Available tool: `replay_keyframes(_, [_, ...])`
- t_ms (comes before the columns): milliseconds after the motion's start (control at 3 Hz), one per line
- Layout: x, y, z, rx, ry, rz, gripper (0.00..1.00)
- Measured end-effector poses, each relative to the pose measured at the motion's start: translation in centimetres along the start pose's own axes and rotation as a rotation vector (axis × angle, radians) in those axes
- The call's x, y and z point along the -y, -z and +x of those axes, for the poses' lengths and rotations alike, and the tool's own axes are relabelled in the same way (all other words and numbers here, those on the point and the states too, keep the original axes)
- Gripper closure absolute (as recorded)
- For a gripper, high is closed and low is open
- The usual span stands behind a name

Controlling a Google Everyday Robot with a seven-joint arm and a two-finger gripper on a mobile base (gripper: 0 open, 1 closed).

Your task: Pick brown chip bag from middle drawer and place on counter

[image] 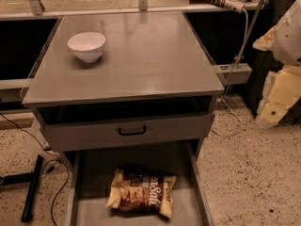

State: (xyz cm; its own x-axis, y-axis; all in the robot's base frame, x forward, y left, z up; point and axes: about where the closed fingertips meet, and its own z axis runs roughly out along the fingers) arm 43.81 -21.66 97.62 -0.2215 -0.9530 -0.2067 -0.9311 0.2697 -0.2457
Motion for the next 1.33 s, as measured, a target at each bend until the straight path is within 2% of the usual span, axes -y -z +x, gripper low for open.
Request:
replay_keyframes(667, [-0.6,-1.2,-0.3,0.02,0.012,-0.001,0.0])
replay_keyframes(1000, [-2.9,-4.4,-1.4,0.089,0.089,-0.022,0.0])
replay_keyframes(1333, [-6.3,-9.4,-2.6,0.193,0.191,-0.043,0.0])
